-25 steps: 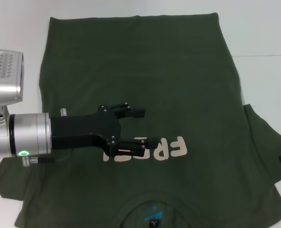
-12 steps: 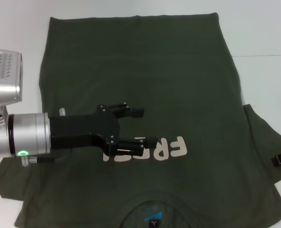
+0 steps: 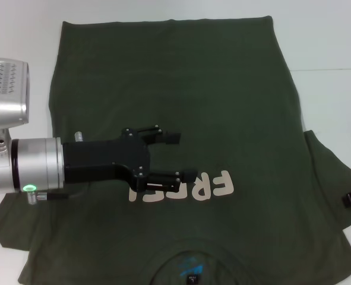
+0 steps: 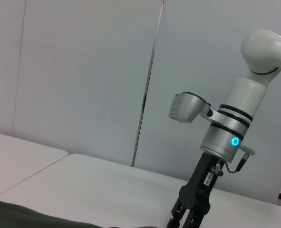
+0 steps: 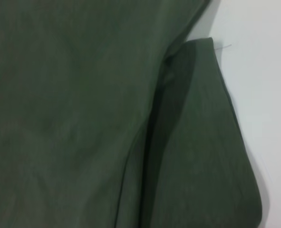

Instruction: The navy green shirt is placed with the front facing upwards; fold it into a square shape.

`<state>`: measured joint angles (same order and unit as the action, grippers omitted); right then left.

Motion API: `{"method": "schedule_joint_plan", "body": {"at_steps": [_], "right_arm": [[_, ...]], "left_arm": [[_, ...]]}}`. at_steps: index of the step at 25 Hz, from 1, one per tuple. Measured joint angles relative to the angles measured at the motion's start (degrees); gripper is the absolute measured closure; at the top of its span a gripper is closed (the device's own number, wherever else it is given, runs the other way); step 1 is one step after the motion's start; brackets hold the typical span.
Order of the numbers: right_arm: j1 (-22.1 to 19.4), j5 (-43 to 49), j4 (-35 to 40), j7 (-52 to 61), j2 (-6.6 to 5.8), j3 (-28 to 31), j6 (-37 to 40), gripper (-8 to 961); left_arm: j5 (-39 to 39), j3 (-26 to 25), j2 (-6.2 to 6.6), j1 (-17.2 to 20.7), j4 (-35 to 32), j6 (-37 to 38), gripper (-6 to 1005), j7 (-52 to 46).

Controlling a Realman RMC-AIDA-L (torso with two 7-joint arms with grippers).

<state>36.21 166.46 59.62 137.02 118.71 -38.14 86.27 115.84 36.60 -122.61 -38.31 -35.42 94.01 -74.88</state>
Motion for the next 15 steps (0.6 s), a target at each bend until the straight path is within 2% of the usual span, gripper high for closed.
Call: {"method": "schedule_joint_plan", "body": {"at_steps": [5,10,15], "right_arm": [[0.01,-0.67,-1.53,0.05,-0.76,0.20,0.03,132],[-0.14,-0.78,-1.62,0.09,-0.86,0.36,0.21,346],[-0.36,-1.05,-1.29,0.24,-0.86,0.36,0.10,511]], "left_arm": [[0.00,0.06,0.00,-0.10,0.00,-0.07,92,-0.01],[0.00,0.06,0.00,-0.24,-0.06,-0.07,93,-0.01],[0.00,0.06,0.00,-0.33,-0.04,-0.06,93,-0.01]]}}
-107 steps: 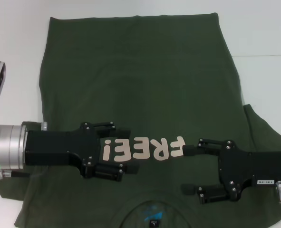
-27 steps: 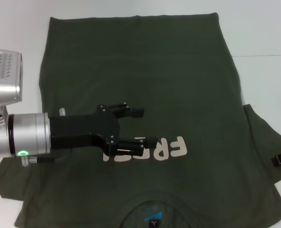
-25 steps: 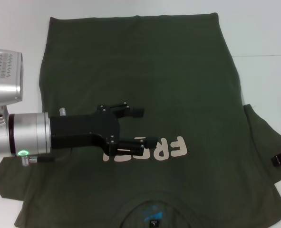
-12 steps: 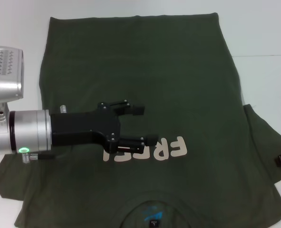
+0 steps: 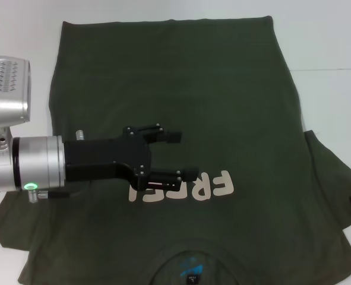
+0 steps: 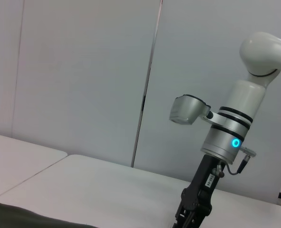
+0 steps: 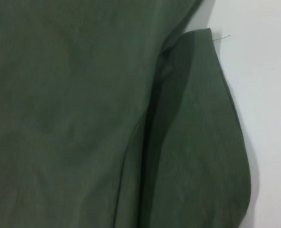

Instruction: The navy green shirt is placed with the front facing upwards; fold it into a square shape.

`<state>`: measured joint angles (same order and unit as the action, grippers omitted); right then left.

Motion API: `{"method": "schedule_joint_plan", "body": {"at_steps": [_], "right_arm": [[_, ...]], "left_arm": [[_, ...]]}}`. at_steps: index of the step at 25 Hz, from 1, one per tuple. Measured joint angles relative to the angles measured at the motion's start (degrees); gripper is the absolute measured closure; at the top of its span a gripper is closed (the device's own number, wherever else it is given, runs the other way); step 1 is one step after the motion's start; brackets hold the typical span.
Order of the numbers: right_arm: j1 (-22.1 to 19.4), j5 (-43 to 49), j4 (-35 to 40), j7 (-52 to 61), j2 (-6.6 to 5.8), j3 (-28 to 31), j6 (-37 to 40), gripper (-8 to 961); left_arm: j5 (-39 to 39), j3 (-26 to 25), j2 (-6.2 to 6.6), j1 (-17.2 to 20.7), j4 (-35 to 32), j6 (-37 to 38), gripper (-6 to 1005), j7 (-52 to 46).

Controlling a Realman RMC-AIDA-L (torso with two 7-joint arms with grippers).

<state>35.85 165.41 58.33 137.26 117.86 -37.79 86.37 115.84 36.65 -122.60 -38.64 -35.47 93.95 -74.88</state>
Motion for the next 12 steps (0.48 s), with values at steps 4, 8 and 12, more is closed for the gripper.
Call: {"method": "schedule_joint_plan", "body": {"at_steps": [4,8,12], "right_arm": [[-0.17,-0.27,0.52,0.01,0.00,0.00,-0.10,594],[-0.13,-0.05,0.54,0.11,0.00,-0.03,-0.07,675],[-0.02,0.11,0.56,0.26,0.00,-0.23,-0.08,756]], "left_arm": [[0.00,-0.11,-0.02,0.16,0.03,0.00,94,0.00],[0.00,-0.26,-0.09,0.27,0.03,0.00,94,0.00],[0.00,-0.31,-0.08,0.32,-0.01,0.00,95,0.00]]}}
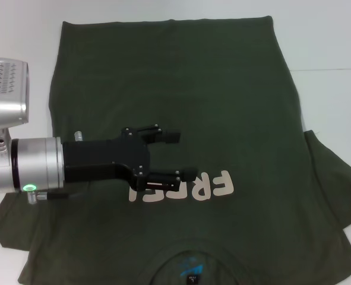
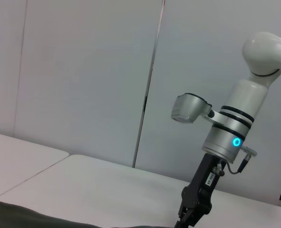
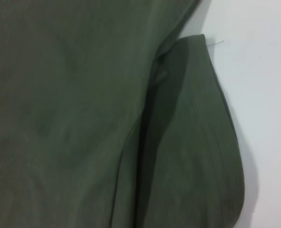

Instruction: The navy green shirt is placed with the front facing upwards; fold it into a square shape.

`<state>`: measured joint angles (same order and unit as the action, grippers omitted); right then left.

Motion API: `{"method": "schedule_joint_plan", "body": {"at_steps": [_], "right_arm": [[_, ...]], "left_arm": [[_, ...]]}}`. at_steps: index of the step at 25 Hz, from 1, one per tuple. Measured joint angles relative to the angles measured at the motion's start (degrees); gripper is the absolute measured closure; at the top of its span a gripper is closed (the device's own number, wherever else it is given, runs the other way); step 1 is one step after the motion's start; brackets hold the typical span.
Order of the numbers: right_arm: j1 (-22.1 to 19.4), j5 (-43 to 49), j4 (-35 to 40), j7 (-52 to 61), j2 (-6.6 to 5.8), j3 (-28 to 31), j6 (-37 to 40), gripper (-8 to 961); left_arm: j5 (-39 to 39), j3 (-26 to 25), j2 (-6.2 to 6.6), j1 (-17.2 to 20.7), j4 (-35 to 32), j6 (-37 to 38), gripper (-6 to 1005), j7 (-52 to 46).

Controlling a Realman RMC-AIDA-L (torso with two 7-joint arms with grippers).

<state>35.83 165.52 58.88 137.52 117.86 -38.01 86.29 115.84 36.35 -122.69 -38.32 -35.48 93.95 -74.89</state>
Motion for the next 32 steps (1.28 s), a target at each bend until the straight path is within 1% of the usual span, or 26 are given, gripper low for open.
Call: {"method": "schedule_joint_plan", "body": {"at_steps": [3,8,10,13,19,22,23,24,27,30,32], "right_arm": [[-0.13,0.08,0.00,0.08,-0.35,-0.02,-0.32,821],[-1.69,0.21,1.59,0.62,-1.84,0.55,-2.64,946],[-2.37,0.27,2.36,0.71,-2.35,1.40,-4.23,941],[-2.66,0.31,2.72,0.44,-2.75,3.06,-6.31,935],[-2.63,0.36,2.65,0.15,-2.78,3.77,-11.11,921],[-2.09,-0.53,2.68,-0.02,-2.46,3.45,-11.63,914],[-1.51,-2.08,3.01,-0.53,-2.21,3.31,-10.37,912],[-1.51,-2.08,3.01,-0.53,-2.21,3.31,-10.37,909],[-0.30,-7.14,4.32,-1.64,-1.68,2.83,-5.19,902],[0.64,-12.41,6.29,-2.20,-0.58,0.16,-0.81,895],[0.89,-14.95,7.94,-2.22,0.71,-2.85,0.56,891]], "left_arm": [[0.00,-0.07,0.05,0.00,0.02,0.00,95,0.00],[0.00,-0.04,-0.01,-0.01,0.03,0.01,96,0.00],[-0.01,-0.02,-0.16,-0.03,0.03,0.00,96,0.00],[-0.07,-0.04,-0.31,0.07,0.04,0.00,96,0.00],[-0.19,-0.06,-0.37,0.09,0.06,0.35,97,-0.12],[-0.62,-0.06,-0.36,0.07,0.06,0.56,97,-0.20],[-0.66,-0.05,-0.36,0.07,0.07,0.59,97,-0.22],[-0.68,-0.05,-0.36,0.06,0.08,0.61,98,-0.24],[-0.71,-0.06,-0.35,0.16,0.08,0.70,98,-0.38],[-0.72,-0.06,-0.36,0.35,0.08,0.73,98,-0.42],[-0.72,-0.05,-0.36,0.52,0.08,0.73,99,-0.43]]}}
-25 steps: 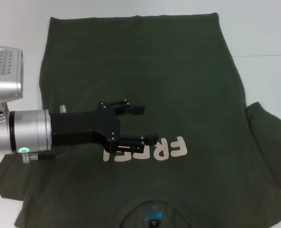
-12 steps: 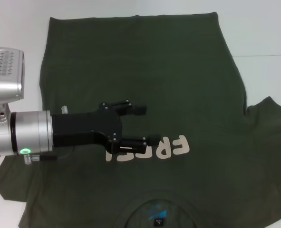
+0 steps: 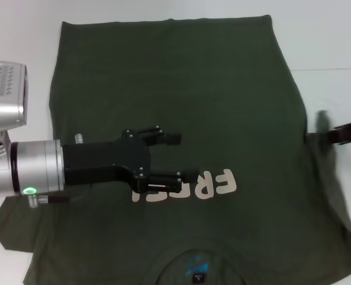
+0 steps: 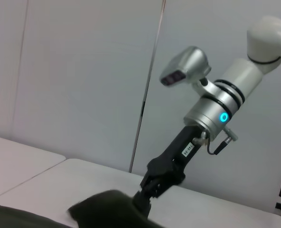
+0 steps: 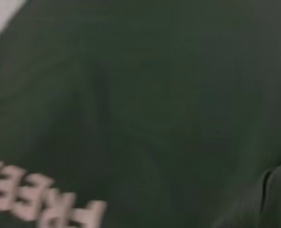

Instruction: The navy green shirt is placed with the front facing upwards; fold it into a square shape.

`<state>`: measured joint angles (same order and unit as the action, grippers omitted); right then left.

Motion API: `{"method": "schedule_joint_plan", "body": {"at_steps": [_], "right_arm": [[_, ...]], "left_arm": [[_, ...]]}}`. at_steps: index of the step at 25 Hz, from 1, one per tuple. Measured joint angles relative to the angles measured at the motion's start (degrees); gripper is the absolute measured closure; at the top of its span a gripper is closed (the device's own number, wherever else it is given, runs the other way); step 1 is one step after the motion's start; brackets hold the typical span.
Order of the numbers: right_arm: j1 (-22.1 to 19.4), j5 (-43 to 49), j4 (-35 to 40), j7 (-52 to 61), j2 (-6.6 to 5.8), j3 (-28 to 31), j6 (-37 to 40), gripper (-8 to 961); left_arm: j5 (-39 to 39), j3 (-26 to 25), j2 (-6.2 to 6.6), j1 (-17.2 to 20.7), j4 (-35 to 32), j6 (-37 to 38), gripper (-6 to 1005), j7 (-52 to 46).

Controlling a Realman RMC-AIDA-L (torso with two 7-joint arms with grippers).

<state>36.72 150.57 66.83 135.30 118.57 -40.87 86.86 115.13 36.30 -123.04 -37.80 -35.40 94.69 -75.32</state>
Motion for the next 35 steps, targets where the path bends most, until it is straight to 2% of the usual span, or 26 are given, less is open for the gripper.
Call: {"method": "schedule_joint_plan", "body": {"at_steps": [3,7,11,22,30,35], "right_arm": [[0.49,-1.89,1.26,0.89,1.36,-6.59,0.23,884],[0.73,-5.21,-0.25,3.15,1.47,-14.31,-1.80,875],[0.77,-6.38,-2.22,3.77,1.37,-17.61,-3.77,866],[2.12,-7.57,-9.04,2.81,1.20,-19.19,-6.79,840],[1.80,-13.05,-8.33,-0.43,1.00,-18.79,-4.98,822],[-1.06,-19.03,-5.39,-10.04,0.87,-13.74,-0.97,629]], "left_arm": [[0.00,0.00,0.00,0.09,0.00,0.00,99,0.00],[0.00,0.00,0.00,0.49,-0.02,-0.01,99,0.02],[0.00,0.00,-0.04,0.81,-0.02,-0.03,100,0.23],[0.01,0.00,-0.09,0.87,-0.02,-0.32,101,0.43],[0.01,0.00,-0.09,0.83,-0.03,-0.57,102,0.53],[0.01,-0.08,-0.09,0.96,-0.02,-0.57,103,0.34]]}}
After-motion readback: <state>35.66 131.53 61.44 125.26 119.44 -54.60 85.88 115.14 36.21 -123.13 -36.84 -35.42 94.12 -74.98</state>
